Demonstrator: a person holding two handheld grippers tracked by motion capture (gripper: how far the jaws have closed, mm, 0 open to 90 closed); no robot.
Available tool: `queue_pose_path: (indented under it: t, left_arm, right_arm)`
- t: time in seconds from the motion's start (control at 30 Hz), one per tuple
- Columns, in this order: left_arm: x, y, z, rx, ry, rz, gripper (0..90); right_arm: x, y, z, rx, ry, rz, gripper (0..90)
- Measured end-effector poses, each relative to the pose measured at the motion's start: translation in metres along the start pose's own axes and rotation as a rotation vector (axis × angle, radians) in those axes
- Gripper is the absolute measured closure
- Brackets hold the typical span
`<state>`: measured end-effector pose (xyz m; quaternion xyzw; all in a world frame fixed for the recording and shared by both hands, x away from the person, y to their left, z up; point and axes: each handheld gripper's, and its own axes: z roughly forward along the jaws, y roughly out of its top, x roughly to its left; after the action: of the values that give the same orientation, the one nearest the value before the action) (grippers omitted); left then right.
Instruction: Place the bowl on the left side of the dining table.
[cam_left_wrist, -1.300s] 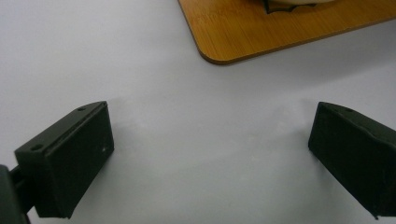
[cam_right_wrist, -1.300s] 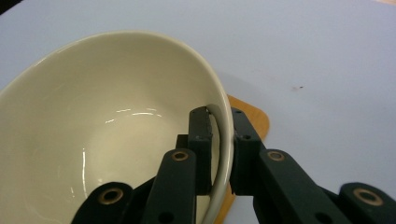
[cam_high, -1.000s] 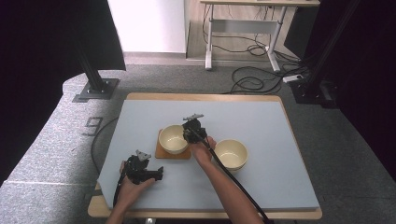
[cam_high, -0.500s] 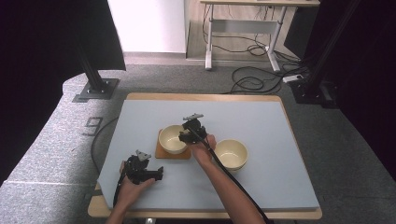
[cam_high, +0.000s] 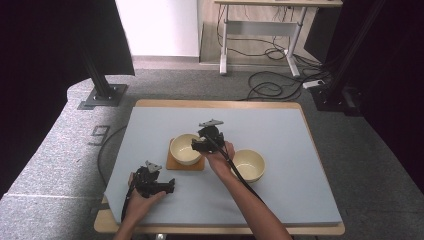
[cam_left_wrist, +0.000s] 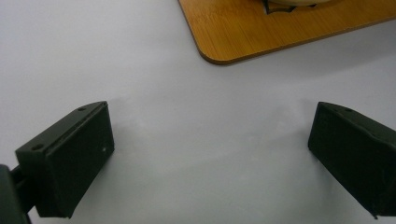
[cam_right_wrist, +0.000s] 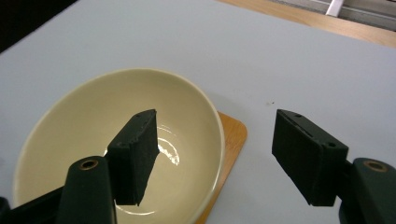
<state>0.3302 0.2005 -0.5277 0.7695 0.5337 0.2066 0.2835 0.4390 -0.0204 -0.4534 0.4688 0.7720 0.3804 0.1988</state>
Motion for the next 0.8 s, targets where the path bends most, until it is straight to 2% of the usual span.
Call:
queue_pose_path:
  t: [0.2,0.47,0.63,0.8]
  left_arm:
    - [0.000,0.000,0.000,0.003,-0.001,-0.002,0.2]
    - [0.000,0.000,0.000,0.003,0.000,-0.001,0.2]
    - [0.000,0.000,0.000,0.000,0.002,0.001,0.4]
    - [-0.001,0.000,0.000,0.000,0.004,-0.001,0.4]
  right_arm:
    - [-0.010,0.001,-0.018,-0.016,0.024,-0.038,29.7]
    - [-0.019,-0.004,-0.043,-0.073,0.073,-0.067,29.3]
    - [-0.028,-0.011,-0.058,-0.097,0.094,-0.065,29.3]
    - [-0.038,-0.021,-0.073,-0.126,0.094,-0.072,29.6]
